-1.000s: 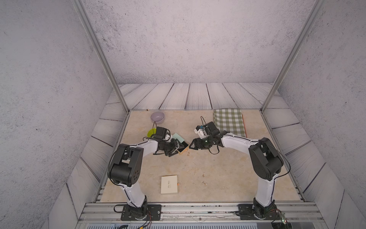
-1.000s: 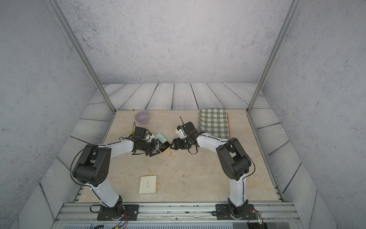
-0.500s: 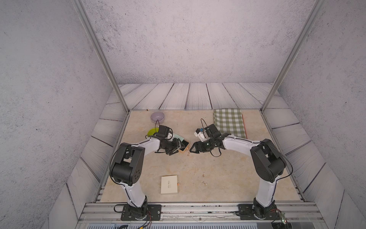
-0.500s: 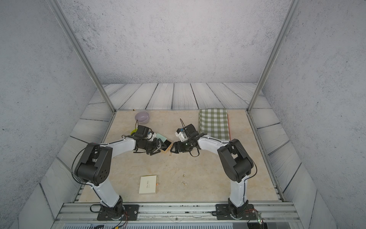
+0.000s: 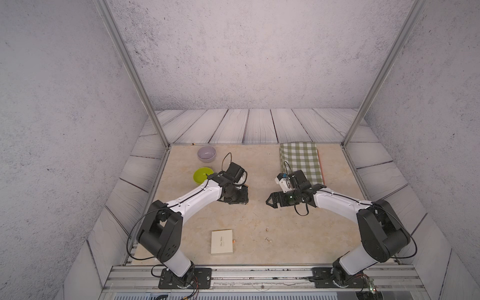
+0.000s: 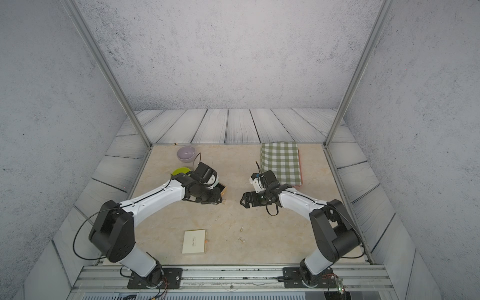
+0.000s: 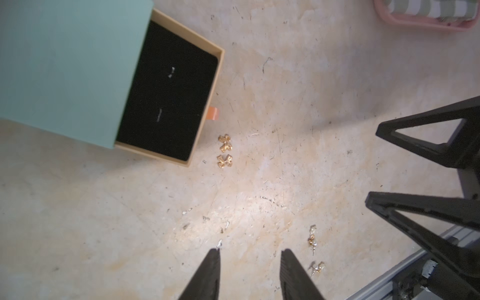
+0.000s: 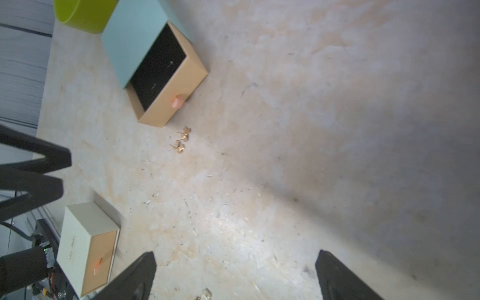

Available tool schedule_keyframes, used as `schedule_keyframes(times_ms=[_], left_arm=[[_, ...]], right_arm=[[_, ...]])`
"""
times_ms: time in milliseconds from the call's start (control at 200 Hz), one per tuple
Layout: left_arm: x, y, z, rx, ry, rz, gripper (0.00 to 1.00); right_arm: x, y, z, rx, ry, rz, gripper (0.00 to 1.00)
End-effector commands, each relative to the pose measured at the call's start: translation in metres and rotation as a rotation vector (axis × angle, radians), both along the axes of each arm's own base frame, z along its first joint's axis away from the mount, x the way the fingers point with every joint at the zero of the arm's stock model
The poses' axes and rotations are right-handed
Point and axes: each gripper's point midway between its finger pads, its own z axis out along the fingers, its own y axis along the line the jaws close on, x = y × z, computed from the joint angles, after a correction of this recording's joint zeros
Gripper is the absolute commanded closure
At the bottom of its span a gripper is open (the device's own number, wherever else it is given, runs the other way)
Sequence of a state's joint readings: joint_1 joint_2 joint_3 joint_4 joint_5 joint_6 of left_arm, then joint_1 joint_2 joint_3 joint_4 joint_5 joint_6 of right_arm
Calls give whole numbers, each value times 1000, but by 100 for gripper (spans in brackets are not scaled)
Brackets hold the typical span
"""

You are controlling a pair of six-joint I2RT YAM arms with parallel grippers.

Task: Place the earrings into the drawer-style jewelry box
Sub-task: Adjust the jewelry box at the center of the board, then pick up the earring from the center of the board.

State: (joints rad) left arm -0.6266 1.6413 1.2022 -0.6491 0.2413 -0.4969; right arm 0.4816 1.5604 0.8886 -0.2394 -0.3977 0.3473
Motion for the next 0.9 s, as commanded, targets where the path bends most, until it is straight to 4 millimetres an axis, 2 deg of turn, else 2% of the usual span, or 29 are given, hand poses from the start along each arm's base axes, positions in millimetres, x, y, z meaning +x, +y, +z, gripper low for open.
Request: schedule_keyframes(times_ms=[0,175,555,896], left_arm=[[2,6,-10,121,13,-1,62],[15,-1,-19,171,11,-15,65],[21,-18,-46,264,31,-66,67],[29,-10,-63,351,27,-64,74]], right_arm=[[12,-10,14,19,-53,-62,1],[18,-13,15,33,-60,-78,1],[20,-14,9,57,-41,-85,1],[22,-14,5,67,-27,-87,1]])
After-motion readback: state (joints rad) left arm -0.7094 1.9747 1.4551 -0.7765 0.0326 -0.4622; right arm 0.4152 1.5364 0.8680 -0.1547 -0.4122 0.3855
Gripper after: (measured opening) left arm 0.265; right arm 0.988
